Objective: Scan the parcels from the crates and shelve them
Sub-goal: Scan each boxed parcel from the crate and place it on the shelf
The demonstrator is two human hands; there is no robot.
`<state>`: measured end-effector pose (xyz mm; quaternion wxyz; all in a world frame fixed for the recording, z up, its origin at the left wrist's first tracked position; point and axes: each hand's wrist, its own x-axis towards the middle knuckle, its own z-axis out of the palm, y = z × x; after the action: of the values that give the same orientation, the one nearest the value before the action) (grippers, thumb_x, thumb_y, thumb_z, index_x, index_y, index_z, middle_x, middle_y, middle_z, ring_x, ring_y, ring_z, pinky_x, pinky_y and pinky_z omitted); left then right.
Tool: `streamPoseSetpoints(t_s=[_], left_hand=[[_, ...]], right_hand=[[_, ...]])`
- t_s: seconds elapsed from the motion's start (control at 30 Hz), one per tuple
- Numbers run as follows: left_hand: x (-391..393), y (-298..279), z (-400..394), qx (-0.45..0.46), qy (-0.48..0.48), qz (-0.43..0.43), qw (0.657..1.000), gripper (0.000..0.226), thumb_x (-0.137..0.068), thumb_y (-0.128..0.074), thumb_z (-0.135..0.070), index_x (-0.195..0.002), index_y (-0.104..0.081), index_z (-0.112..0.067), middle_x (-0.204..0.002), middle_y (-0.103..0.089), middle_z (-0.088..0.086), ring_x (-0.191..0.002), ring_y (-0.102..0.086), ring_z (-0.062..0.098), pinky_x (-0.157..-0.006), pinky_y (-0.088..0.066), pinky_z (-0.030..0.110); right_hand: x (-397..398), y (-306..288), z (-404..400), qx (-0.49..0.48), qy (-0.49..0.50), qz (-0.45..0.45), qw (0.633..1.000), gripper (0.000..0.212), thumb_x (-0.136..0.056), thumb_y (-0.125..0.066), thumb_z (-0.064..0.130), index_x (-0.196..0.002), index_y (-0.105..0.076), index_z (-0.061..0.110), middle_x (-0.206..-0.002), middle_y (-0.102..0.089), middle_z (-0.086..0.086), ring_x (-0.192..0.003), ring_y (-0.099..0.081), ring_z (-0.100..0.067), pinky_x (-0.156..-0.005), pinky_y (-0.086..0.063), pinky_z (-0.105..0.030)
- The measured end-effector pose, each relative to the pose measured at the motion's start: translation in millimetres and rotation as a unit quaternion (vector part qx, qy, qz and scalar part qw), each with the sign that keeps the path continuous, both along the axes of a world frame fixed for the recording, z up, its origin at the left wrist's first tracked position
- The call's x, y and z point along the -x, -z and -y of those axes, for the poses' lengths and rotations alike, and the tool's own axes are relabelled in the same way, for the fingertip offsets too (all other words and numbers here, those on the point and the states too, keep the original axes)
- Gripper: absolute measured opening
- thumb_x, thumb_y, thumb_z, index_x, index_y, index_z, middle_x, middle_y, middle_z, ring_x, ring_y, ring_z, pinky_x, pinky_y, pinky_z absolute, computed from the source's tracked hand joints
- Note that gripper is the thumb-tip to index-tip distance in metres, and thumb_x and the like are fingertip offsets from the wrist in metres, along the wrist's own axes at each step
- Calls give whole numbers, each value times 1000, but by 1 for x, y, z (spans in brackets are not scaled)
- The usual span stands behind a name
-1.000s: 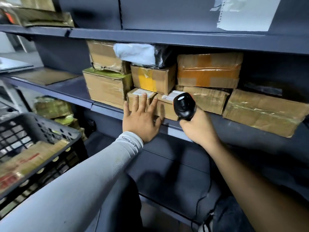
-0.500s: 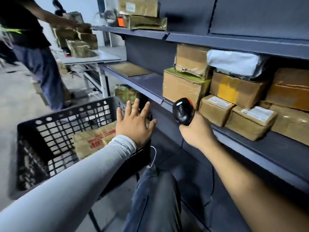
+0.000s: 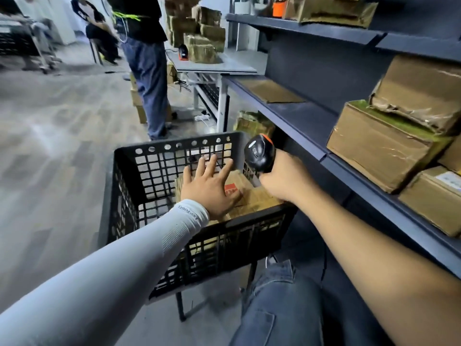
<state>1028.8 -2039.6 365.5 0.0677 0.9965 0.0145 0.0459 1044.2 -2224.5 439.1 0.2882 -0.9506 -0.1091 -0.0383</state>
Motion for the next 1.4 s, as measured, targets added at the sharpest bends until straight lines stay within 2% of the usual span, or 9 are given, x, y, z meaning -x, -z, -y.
streamPoseSetpoints(t_s=[0.13,0.3,0.47,0.57,0.67,0.77,1.0,1.23,1.4], left_hand=[[-9,18,0,10,9,-54,998,97,-84,-32,-92,-163,3,-48,-174,9,-1,-160,10,28,-125,2,63],[-26,36,9,27,50,-138,989,114,-77,-53,-91,-163,6,-44,-174,14,-2,-160,14,27,-125,5,61],[-45,51,7,20,83,-208,974,116,-82,-66,-75,-163,9,-42,-174,12,-1,-160,12,30,-124,5,65],[-45,58,8,10,107,-191,976,105,-87,-65,-63,-165,2,-36,-174,-6,4,-160,-4,33,-125,-3,66],[-43,59,7,13,102,-159,982,99,-84,-69,-59,-161,-15,-29,-161,-36,8,-152,-30,31,-124,-15,64],[-40,57,2,16,94,-138,986,105,-83,-70,-60,-162,-12,-26,-151,-46,9,-144,-42,31,-122,-23,60],[-24,45,-18,-37,76,-26,996,127,-75,-78,-66,-165,-1,-20,-160,-34,6,-148,-33,30,-127,-17,54],[-5,18,-25,-81,66,117,988,126,-78,-76,-66,-166,3,-22,-161,-28,6,-157,-15,32,-129,-6,55],[3,-4,-18,-87,82,186,975,121,-80,-75,-64,-167,-3,-20,-163,-30,10,-157,-17,35,-128,-3,54]], right_hand=[[-30,9,-20,76,-14,-33,996,49,-80,-63,15,-129,-60,15,-110,-68,-13,-87,-56,-33,-73,-47,-33],[-63,30,-30,173,-22,-88,981,31,-82,-62,20,-111,-64,8,-118,-66,-20,-97,-61,-38,-80,-53,-34],[-76,40,-34,229,-39,-160,959,9,-89,-56,16,-86,-54,8,-89,-62,-12,-76,-58,-27,-64,-46,-31],[-81,47,-38,248,-41,-181,951,20,-90,-55,15,-106,-57,4,-96,-64,-15,-82,-63,-29,-63,-47,-32],[-84,53,-39,255,-48,-200,945,22,-91,-55,18,-106,-58,3,-98,-62,-16,-91,-66,-35,-65,-47,-34],[-82,51,-41,256,-43,-203,944,28,-94,-54,21,-114,-59,3,-101,-56,-17,-96,-63,-36,-73,-46,-36],[-75,36,-33,205,-41,-180,961,15,-88,-52,12,-77,-44,9,-79,-50,-11,-70,-50,-27,-53,-33,-30],[-60,8,-11,20,-1,-131,991,21,-72,-58,15,-88,-63,3,-84,-71,-16,-73,-69,-35,-62,-63,-48],[-34,-15,8,-66,7,-100,993,10,-80,-63,9,-85,-64,1,-73,-64,-12,-76,-73,-43,-68,-63,-54]])
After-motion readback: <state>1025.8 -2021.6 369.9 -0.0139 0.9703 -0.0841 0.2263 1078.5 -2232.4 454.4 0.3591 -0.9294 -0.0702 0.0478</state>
